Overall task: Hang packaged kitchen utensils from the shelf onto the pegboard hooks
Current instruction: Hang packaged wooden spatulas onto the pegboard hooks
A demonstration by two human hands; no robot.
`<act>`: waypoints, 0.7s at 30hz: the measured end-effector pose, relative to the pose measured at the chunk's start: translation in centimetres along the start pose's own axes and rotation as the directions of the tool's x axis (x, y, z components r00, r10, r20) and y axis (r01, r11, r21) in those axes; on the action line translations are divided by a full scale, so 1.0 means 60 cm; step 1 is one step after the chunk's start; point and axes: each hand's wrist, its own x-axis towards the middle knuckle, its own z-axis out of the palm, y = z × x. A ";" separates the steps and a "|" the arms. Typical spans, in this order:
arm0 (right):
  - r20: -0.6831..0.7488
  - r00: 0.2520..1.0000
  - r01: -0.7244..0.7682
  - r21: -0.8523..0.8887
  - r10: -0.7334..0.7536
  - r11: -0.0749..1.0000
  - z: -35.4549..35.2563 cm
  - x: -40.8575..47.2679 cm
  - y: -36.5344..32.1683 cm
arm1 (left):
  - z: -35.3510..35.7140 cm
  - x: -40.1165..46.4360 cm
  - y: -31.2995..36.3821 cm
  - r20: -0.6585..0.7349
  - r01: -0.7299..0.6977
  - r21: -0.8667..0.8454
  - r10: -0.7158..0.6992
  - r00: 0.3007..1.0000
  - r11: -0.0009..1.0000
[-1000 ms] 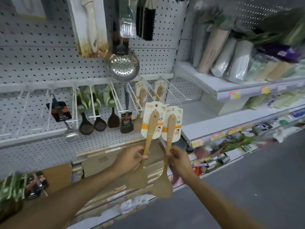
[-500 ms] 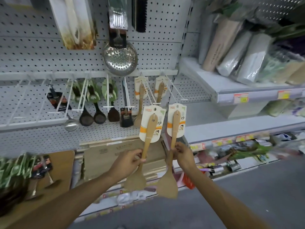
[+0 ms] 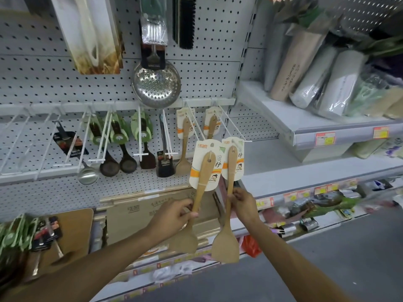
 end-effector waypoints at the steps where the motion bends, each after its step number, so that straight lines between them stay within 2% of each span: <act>1: 0.000 1.000 -0.005 -0.006 0.005 1.000 -0.001 0.008 -0.005 | 0.000 0.001 0.001 -0.006 -0.001 -0.003 0.001 1.000 1.000; 9: 0.021 1.000 -0.020 0.058 0.019 0.998 -0.014 0.112 -0.028 | 0.006 0.005 -0.008 -0.036 0.046 0.016 -0.045 0.998 0.999; 17: 0.101 0.995 -0.003 -0.079 0.011 0.997 -0.008 0.243 -0.043 | 0.045 0.010 -0.019 -0.111 0.183 0.015 -0.180 0.977 0.983; 21: 0.121 0.992 0.049 -0.077 -0.039 0.996 0.001 0.279 -0.035 | 0.066 0.020 -0.009 -0.125 0.222 0.048 -0.215 0.969 0.974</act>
